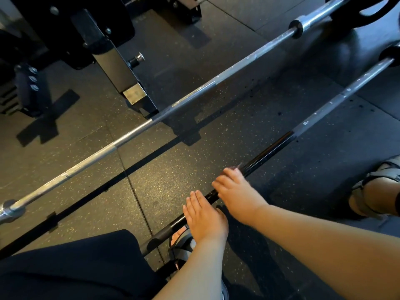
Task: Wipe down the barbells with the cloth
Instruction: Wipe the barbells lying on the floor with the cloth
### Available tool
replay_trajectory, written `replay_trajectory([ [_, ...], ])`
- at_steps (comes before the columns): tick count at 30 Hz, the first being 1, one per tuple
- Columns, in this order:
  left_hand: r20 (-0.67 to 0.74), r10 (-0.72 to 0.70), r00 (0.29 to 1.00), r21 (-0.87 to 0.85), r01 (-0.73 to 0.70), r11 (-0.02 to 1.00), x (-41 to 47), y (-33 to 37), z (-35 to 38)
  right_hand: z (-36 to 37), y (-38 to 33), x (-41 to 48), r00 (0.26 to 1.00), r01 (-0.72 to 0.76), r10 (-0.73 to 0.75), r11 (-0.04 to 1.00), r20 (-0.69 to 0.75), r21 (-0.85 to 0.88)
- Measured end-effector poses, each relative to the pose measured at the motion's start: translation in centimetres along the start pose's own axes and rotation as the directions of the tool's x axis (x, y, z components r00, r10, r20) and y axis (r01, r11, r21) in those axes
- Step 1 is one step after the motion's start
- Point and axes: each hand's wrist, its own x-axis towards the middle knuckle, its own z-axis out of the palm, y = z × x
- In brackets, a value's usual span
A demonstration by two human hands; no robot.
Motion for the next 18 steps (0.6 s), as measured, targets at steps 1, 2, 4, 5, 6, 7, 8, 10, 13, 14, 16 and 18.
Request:
replay_trajectory([
  [1, 0.006, -0.003, 1.000, 0.015, 0.002, 1.000, 0.0, 0.1, -0.1, -0.2, -0.3, 0.2, 0.999, 0.051, -0.051, 0.998, 0.015, 0.031],
  [2, 0.009, -0.006, 1.000, 0.019, 0.006, 1.000, 0.1, 0.2, -0.1, -0.5, -0.2, 0.3, 0.995, 0.095, -0.097, 0.994, 0.022, 0.054],
  [4, 0.009, -0.021, 1.000, 0.006, 0.020, 1.000, -0.1, 0.2, -0.2, -1.3, 0.8, 0.2, 0.988, 0.148, -0.148, 0.989, 0.037, -0.005],
  [5, 0.006, -0.030, 1.000, 0.000, 0.030, 1.000, -0.2, 0.2, -0.3, -1.6, 1.5, 0.1, 0.989, 0.143, -0.140, 0.988, 0.048, -0.061],
  [6, 0.002, -0.041, 0.999, 0.001, 0.041, 0.999, -0.3, 0.0, -0.4, -1.6, 2.0, -0.1, 0.994, 0.104, -0.100, 0.990, 0.047, -0.090],
  [7, -0.003, -0.053, 0.999, 0.005, 0.053, 0.999, -0.4, -0.2, -0.5, -1.5, 2.4, -0.3, 0.999, 0.031, -0.027, 0.996, 0.039, -0.079],
  [8, -0.009, -0.064, 0.998, 0.006, 0.064, 0.998, -0.4, -0.4, -0.5, -1.4, 2.2, -0.4, 0.998, -0.048, 0.049, 0.998, 0.028, -0.042],
  [10, -0.018, -0.065, 0.998, 0.014, 0.066, 0.998, -0.5, -0.8, -0.4, -0.9, 0.8, -0.3, 0.993, -0.116, 0.116, 0.993, 0.003, 0.008],
  [13, -0.014, -0.056, 0.998, 0.034, 0.057, 0.998, -0.4, -1.1, -0.1, -0.2, -2.1, 0.3, 1.000, -0.013, 0.011, 0.998, 0.025, 0.060],
  [14, -0.018, -0.054, 0.998, 0.038, 0.055, 0.998, -0.4, -1.2, -0.1, -0.1, -2.4, 0.6, 0.997, 0.064, -0.066, 0.995, 0.029, 0.077],
  [16, -0.032, -0.052, 0.998, 0.040, 0.053, 0.998, -0.5, -1.6, -0.1, -0.4, -1.3, 0.9, 0.982, 0.188, -0.188, 0.980, 0.000, 0.061],
  [18, -0.033, -0.069, 0.997, 0.014, 0.070, 0.997, -0.6, -2.0, -0.3, -0.7, 1.0, 0.6, 0.975, 0.218, -0.219, 0.976, -0.036, -0.008],
])
